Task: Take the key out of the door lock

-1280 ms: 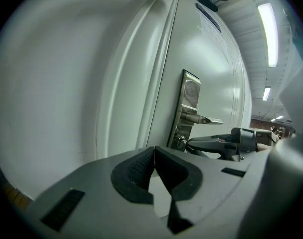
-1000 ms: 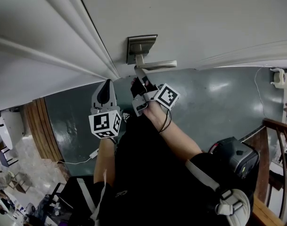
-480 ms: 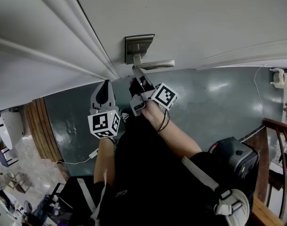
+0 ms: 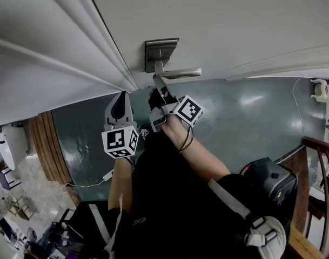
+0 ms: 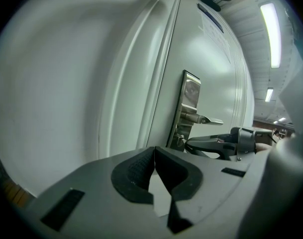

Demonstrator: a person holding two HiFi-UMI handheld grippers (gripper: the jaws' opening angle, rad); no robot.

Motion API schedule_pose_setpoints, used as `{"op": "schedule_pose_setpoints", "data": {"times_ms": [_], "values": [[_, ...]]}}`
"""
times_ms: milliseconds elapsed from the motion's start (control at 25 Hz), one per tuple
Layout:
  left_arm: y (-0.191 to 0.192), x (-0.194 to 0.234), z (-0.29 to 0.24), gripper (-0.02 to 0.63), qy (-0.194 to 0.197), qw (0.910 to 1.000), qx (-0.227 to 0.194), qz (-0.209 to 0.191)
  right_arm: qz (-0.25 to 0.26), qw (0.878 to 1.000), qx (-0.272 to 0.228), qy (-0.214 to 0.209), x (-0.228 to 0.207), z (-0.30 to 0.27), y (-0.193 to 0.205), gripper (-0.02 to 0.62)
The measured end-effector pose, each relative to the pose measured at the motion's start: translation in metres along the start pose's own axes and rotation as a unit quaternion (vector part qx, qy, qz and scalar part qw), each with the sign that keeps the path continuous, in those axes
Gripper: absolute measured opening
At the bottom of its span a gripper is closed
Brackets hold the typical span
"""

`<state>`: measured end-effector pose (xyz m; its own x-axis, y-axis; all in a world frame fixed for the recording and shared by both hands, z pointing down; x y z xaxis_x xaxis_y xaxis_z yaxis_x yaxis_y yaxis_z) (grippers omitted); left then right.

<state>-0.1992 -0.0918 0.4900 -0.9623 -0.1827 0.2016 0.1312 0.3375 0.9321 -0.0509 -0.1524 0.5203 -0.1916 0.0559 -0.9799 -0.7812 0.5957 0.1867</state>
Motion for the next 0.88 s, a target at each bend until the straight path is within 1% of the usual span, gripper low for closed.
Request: {"op": "schedule_pose_setpoints", "data": {"times_ms": [120,320,520,640,760,880], "values": [[0.0015,0.0004,0.0001,0.023,0.000,1.0000,0.001,0.001,0.012,1.000,0.004,0.004,0.0006,-0.0006,-0.0008,0.031],[0.0018,-0.0001,0.0005,0.023,0.001,1.0000,0.002,0.001,0.017,1.000,0.001,-0.002,0.0018,-0.0001,-0.0009,0.031],[0.0038,0.0007,-0.0020,0.023,0.002,1.0000,0.004,0.003,0.023,1.000,0.007,0.001,0.0034,-0.0007,-0.0008,0.031],[0.0043,-0.0005,-0.0026,0.023,0.004,1.0000,0.006,0.003,0.016,1.000,0.007,-0.003,0.0032,-0.0002,-0.0004,0.031],[0.0032,-0.0003,-0.0034,0.023,0.005,1.0000,0.005,0.004,-0.008,1.000,-0.004,-0.008,0.0012,0.0007,0.0008,0.029],[0.0030,0.0010,-0.0047,0.023,0.004,1.0000,0.006,0.004,-0.005,1.000,-0.004,-0.006,0.0018,0.0012,-0.0004,0.029]]}}
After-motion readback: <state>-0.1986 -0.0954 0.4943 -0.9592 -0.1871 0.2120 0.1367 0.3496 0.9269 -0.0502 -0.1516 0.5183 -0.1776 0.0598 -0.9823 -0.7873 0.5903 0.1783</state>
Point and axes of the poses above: the fingertips, and each gripper's own axes: z backward along the fingers, x to its left, y out of its underside, the point moved 4 cm from there along z, backward along the fingers, and after that the axes turned 2 degrees about x, right-handed, at the moved point
